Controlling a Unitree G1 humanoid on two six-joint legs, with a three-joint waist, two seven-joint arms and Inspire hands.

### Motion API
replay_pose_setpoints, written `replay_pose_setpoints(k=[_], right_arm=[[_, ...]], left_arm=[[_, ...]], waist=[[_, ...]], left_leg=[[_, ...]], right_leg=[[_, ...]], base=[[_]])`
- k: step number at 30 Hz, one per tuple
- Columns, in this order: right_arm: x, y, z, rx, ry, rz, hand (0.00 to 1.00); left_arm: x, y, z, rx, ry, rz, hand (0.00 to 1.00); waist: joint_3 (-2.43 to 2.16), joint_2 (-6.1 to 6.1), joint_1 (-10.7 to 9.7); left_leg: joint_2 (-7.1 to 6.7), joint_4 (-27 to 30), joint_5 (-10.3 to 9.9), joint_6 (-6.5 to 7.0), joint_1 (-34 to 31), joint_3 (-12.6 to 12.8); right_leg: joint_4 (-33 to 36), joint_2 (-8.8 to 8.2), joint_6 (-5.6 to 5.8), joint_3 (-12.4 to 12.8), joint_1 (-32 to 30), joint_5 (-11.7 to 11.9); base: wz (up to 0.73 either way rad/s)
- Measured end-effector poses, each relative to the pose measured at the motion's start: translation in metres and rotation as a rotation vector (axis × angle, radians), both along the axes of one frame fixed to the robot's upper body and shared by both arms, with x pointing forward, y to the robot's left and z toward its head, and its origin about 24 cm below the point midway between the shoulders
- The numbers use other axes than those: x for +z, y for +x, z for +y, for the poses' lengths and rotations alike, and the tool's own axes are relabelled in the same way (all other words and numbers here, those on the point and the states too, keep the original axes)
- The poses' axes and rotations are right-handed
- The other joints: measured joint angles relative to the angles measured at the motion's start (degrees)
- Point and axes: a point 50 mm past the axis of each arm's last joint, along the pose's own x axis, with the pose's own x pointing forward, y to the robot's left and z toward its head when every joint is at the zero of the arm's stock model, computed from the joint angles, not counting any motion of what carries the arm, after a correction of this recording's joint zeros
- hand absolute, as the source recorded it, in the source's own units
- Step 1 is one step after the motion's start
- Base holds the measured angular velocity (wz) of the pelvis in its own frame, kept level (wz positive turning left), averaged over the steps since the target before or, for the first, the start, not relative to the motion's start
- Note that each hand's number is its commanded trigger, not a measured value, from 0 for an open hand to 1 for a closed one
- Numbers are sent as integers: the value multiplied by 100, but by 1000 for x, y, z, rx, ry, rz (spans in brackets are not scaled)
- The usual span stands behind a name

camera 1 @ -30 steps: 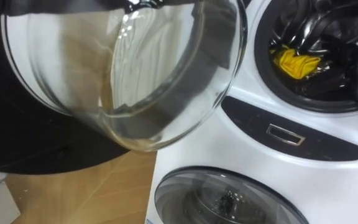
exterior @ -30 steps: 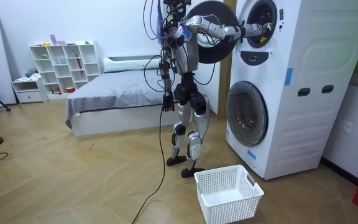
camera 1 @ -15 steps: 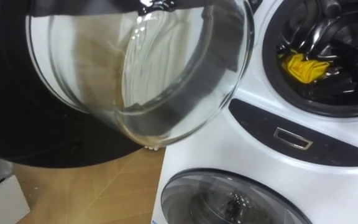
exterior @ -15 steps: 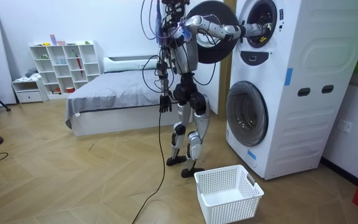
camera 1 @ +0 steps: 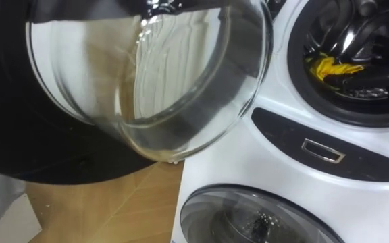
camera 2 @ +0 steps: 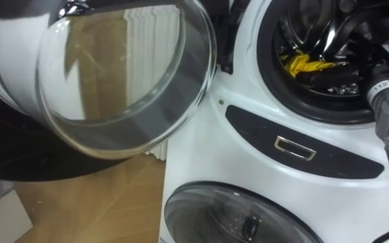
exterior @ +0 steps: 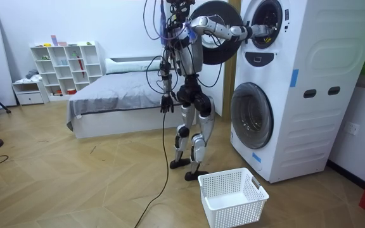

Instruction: Pick clothes from washing machine

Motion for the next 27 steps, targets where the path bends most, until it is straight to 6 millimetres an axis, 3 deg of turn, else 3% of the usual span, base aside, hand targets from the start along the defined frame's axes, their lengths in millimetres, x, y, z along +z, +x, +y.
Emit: replay_pose_setpoints(k=[5, 14, 22, 27], right_arm=[[0, -2, -4, -18, 76, -25, 0], [-1, -2, -4, -5, 65, -17, 0], [-8, -2, -4, 18, -97, 80, 0], [-17, -4, -7, 13, -248, 179, 0]], left_arm=[[1, -1, 1, 27, 4, -10, 0], [1, -8, 2, 37, 6, 1, 0], [1, -10, 2, 39, 1, 3, 0], [0, -9, 0, 51, -22, -10, 0]], waist=[[2, 1, 30], [-11, -23, -23], [-36, -83, 7], [-24, -103, 18]], left_leg=[[-3, 5, -1, -4, 4, 1], [-19, 6, -1, -3, -2, -19], [-33, 27, 0, -1, 11, -45], [-104, 66, 10, 14, 4, -267]], right_leg=[[0, -6, -9, 3, 10, -19], [1, -25, 6, -39, 14, -55], [8, -35, 18, -39, 10, -71], [23, -93, 57, -189, 74, -115]], base=[[2], [1], [0], [18]])
